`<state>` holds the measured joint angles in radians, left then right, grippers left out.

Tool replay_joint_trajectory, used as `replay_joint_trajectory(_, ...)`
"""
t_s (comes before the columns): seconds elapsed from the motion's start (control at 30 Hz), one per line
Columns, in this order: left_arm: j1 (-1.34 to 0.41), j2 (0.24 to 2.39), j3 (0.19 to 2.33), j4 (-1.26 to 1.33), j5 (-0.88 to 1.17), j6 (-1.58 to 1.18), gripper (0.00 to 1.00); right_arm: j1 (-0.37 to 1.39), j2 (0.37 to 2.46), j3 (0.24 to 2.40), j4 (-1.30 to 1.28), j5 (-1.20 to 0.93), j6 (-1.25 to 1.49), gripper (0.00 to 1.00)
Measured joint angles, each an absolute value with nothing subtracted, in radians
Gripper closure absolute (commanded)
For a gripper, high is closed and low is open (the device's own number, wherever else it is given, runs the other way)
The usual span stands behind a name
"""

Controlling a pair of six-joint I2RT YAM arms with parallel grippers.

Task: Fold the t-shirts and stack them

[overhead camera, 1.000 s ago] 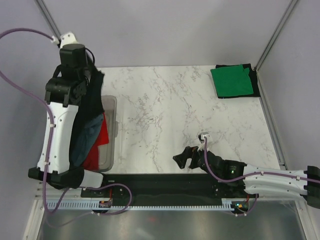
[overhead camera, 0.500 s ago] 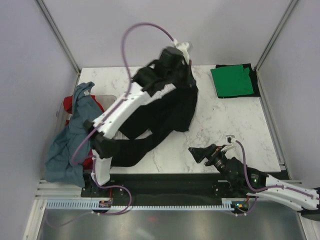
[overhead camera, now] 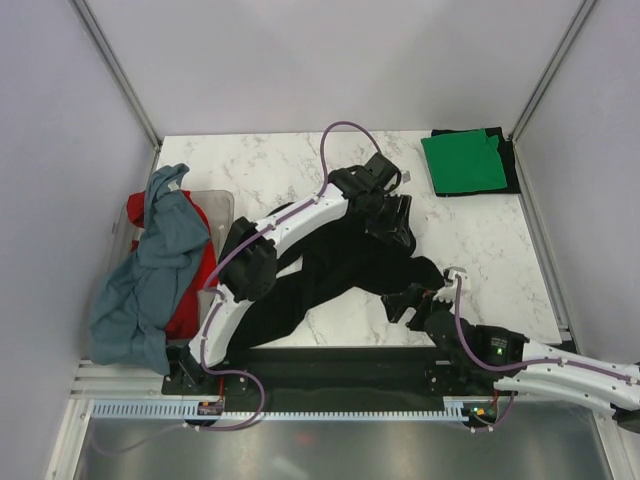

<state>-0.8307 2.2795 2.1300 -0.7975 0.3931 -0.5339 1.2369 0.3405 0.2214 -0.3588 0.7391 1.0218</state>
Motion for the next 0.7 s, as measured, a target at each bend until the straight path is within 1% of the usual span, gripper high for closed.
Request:
replay_joint_trajectory(0.07,-0.826,2.260,2.102,-0.802,0.365,-0.516,0.26,1.237,0.429,0.302,-0.450,0.781,1.076,0.02)
replay_joint_trajectory(0.13,-0.822,2.223,2.042,-0.818,0.301,-0.506,0.25,1.237,0.531,0.388,-0.528,0.812,1.120,0.02)
replay_joint_trajectory(0.2,-0.812,2.165,2.000,-0.831,0.242,-0.502,0.25,1.237,0.628,0.457,-0.582,0.822,1.149,0.02)
replay_joint_trajectory(0.3,-0.781,2.008,1.871,-0.856,0.105,-0.501,0.27,1.220,0.809,0.552,-0.631,0.806,1.173,0.03)
replay_joint_trajectory(0.37,-0.758,1.886,1.777,-0.865,0.026,-0.502,0.28,1.176,0.904,0.586,-0.635,0.769,1.172,0.03)
replay_joint_trajectory(0.43,-0.738,1.765,1.670,-0.868,-0.045,-0.505,0.28,1.096,0.962,0.589,-0.616,0.695,1.147,0.05)
replay_joint_trajectory(0.53,-0.733,1.638,1.525,-0.870,-0.115,-0.516,0.29,0.957,1.016,0.574,-0.567,0.582,1.093,0.07)
replay_joint_trajectory(0.6,-0.738,1.592,1.440,-0.873,-0.141,-0.527,0.31,0.903,1.048,0.564,-0.537,0.523,1.059,0.09)
replay_joint_trajectory(0.7,-0.742,1.571,1.324,-0.873,-0.156,-0.547,0.34,0.876,1.112,0.562,-0.492,0.456,1.021,0.13)
